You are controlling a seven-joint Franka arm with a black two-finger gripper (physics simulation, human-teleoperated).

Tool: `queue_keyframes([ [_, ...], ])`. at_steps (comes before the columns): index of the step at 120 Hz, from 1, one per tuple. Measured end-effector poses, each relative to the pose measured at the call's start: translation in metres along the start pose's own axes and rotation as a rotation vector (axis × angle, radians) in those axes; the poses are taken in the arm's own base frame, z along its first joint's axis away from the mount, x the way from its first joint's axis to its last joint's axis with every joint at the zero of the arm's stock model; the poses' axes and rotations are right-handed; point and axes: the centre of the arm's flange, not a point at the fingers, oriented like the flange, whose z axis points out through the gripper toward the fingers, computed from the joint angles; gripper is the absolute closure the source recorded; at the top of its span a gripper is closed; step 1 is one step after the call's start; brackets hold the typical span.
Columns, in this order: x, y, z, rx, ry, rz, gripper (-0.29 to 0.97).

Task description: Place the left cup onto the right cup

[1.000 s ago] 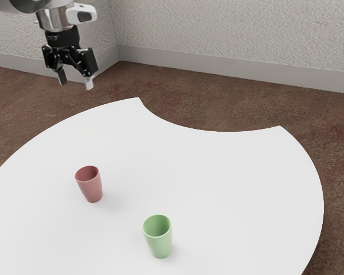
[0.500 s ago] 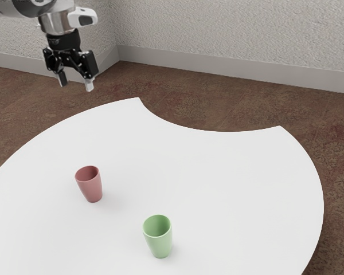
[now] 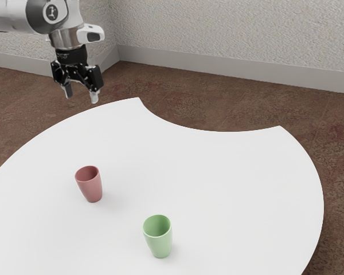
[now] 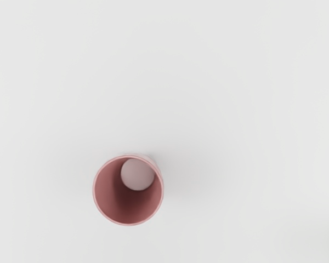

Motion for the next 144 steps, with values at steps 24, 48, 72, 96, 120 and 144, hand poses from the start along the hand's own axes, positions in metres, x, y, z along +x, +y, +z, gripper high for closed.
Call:
queue_keyframes([
  [24, 0.008, 0.0, 0.024, -0.002, -0.005, 0.003, 0.02],
  [48, 0.021, -0.007, 0.048, -0.001, -0.009, -0.007, 0.02],
  [72, 0.028, -0.007, 0.068, 0.002, -0.016, 0.002, 0.02],
  [96, 0.028, -0.007, 0.094, 0.004, -0.028, 0.033, 0.02],
  [120, 0.029, -0.004, 0.108, 0.008, -0.017, 0.081, 0.02],
  [144, 0.026, 0.003, 0.115, 0.008, -0.016, 0.128, 0.02],
])
